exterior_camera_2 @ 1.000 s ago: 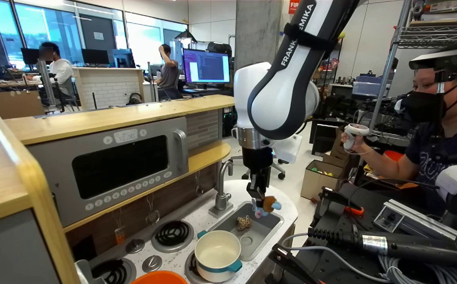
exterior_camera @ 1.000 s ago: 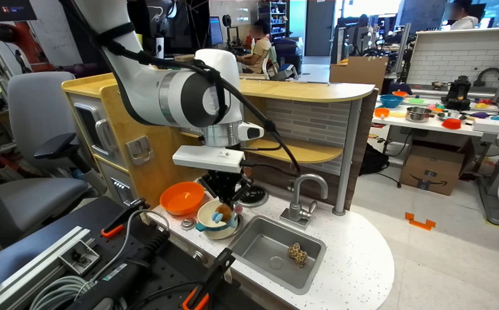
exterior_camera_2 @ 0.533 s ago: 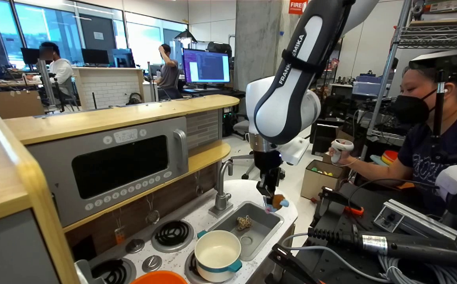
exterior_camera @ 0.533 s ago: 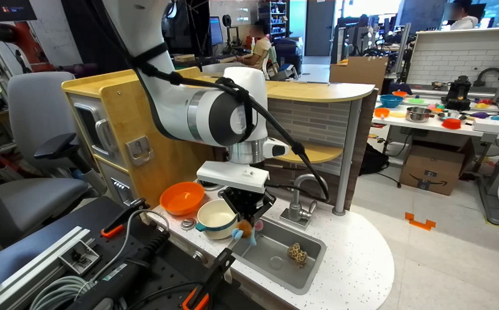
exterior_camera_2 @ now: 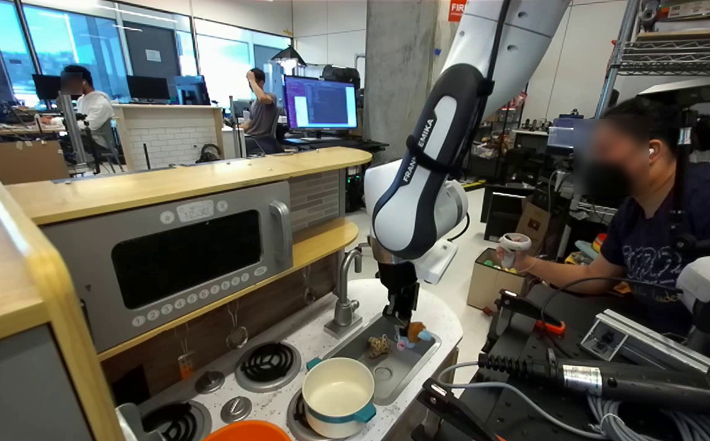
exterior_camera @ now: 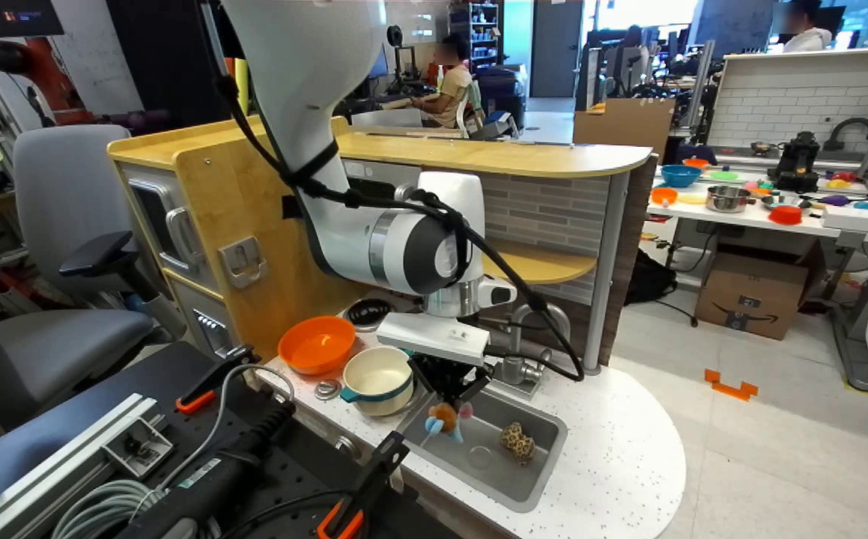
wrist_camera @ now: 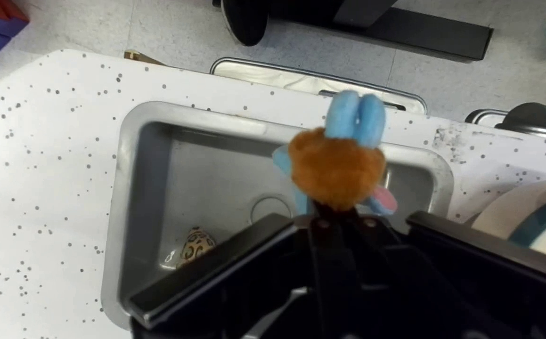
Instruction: Take the blue and brown plush toy out of the white pot and place it in the sink, pick up the tiger toy from the sink and put it in the white pot, pick up the blue and brown toy and place it inside the orange bowl
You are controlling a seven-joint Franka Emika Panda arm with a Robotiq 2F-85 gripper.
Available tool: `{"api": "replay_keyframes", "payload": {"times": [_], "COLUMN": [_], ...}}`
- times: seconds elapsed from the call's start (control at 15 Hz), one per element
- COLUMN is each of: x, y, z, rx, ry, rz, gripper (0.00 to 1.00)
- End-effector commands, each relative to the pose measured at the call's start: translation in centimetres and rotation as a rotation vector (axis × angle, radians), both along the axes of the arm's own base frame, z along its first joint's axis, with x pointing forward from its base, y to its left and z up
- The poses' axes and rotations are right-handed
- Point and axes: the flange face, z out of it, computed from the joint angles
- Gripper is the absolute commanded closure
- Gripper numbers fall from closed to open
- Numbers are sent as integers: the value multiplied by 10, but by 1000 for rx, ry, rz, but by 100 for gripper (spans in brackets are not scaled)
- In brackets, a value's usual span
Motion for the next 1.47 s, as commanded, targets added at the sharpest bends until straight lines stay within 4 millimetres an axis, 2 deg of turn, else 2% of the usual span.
{"api": "replay_keyframes", "payload": {"times": [0.0,0.27,0.73,0.8,0.87,1.0,1.2,1.4], "x": [24,41,59,60,61,61,55,41], "y": [-5,-1,4,4,5,6,6,1], "z": [-32,-55,-70,-71,-73,-74,-69,-52], "rx": [-21,-50,-101,-106,-110,-111,-94,-49], "ry": [38,33,8,9,11,11,37,57], "rz": [34,66,139,149,158,165,171,172], "gripper": [99,99,99,71,68,56,33,10]}}
